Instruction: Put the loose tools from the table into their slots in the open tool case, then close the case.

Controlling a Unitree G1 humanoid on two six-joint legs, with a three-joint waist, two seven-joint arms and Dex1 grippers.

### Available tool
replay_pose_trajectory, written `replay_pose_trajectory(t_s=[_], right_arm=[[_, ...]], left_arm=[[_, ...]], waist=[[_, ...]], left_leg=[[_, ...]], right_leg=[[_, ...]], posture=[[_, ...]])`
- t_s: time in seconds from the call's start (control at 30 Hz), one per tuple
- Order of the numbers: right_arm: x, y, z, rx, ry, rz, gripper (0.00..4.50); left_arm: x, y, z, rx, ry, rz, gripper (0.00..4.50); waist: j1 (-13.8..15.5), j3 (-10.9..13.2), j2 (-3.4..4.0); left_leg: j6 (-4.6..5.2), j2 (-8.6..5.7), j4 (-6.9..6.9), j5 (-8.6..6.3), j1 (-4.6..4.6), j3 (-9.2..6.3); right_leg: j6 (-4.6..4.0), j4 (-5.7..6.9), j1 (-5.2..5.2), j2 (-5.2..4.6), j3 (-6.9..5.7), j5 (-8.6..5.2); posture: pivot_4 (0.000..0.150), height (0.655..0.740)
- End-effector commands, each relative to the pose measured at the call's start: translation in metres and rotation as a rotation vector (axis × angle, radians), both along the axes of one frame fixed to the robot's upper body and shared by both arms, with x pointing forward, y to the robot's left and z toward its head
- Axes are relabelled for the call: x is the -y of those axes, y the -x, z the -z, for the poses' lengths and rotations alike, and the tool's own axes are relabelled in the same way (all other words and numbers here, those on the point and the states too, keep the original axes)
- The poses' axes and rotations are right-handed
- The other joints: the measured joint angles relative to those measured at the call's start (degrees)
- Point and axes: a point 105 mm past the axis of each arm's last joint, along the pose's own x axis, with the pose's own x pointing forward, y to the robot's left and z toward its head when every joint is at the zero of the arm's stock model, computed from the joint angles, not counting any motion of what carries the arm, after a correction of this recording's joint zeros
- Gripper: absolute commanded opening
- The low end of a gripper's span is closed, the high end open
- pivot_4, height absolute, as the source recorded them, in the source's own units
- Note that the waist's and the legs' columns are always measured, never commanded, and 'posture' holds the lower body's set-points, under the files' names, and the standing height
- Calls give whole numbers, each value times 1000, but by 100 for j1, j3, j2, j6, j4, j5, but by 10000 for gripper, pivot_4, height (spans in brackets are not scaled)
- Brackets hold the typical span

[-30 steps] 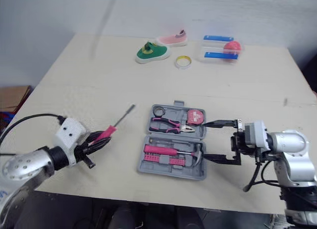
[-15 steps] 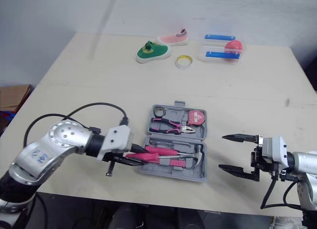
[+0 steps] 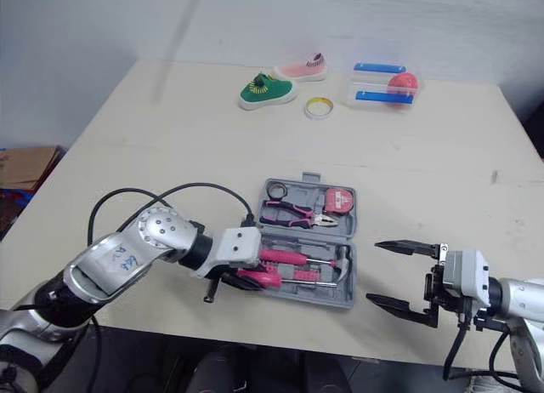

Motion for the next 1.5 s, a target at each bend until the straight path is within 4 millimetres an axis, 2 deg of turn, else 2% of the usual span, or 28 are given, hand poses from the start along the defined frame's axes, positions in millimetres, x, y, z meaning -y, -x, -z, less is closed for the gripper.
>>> replay_pose_trajectory(t_s=[0.03, 0.33, 0.4, 0.57, 0.83, 0.87, 0.9, 0.97, 1.1, 1.13, 1.23, 1.5], right_arm=[[-1, 2, -10, 36, -25, 18, 45000], [-3, 3, -11, 33, -31, 37, 45000], [-3, 3, -12, 33, -30, 42, 45000], [-3, 4, -12, 30, -29, 44, 45000], [-2, 2, -10, 23, -35, 43, 45000], [-2, 2, -9, 23, -35, 43, 45000], [-2, 1, -9, 22, -36, 43, 45000], [-2, 1, -7, 21, -38, 45, 45000], [1, 3, -4, 9, -36, 52, 45000], [2, 3, -3, 6, -35, 54, 45000], [4, 4, -1, 2, -33, 60, 45000], [7, 5, 4, -3, -40, 81, 45000]], left_arm=[[4, 1, -2, 12, -3, 9, 5082], [13, -7, 4, 27, 20, -4, 5082], [13, -3, 5, 10, 20, 14, 15352], [18, -5, -2, 48, 86, 21, 35867], [23, 5, -31, 153, 407, 164, 35867], [24, 5, -33, 171, 448, 178, 30166], [23, 5, -31, 170, 471, 181, 27604], [23, 3, -25, 195, 500, 191, 19352], [27, -4, -4, 172, 513, 146, 1817], [26, -5, 6, 188, 473, 161, 399], [24, -10, 26, 198, 397, 146, 399], [18, -7, 45, 157, 325, 179, 399]], waist=[[-3, 0, 0], [-5, 0, 0], [0, 0, 0], [-3, 0, 0], [-3, -1, 1], [-2, -1, 1], [-1, -1, 1], [-6, -1, 1], [-3, -1, 1], [-3, -1, 1], [-4, -1, 1], [-10, -4, 6]], left_leg=[[0, 0, -1, 0, -1, 0], [-5, -4, 1, 3, 0, -5], [-5, -4, 1, 3, 0, -6], [-5, -2, 3, 3, 0, -6], [-6, 2, 1, 3, 1, -7], [-6, 2, 3, 4, 1, -8], [-5, 2, 3, 3, 1, -9], [-3, 0, 4, 2, 1, -8], [-2, -4, 3, 2, 1, -8], [-2, -4, 3, 2, 1, -8], [-2, -7, 1, 2, 1, -8], [-2, 3, 0, 2, 3, -8]], right_leg=[[1, 0, -1, 0, 0, 0], [0, 6, -1, -1, 0, -1], [0, 5, -2, 0, -1, -1], [0, 6, 0, -2, -1, -1], [0, 7, 0, -3, -3, -1], [0, 7, 1, -4, -4, -1], [0, 6, 2, -4, -5, -1], [0, 6, 4, -3, -4, -1], [0, 5, 3, -3, -4, -1], [0, 5, 3, -3, -4, -1], [0, 3, 3, -2, -3, -1], [0, 6, 4, -4, -5, -1]], posture=[[1500, 7400], [1500, 7400], [1500, 7400], [1500, 7400], [1500, 7400], [1500, 7400], [1500, 7400], [1500, 7400], [1500, 7400], [1500, 7400], [1500, 7400], [1500, 7400]])
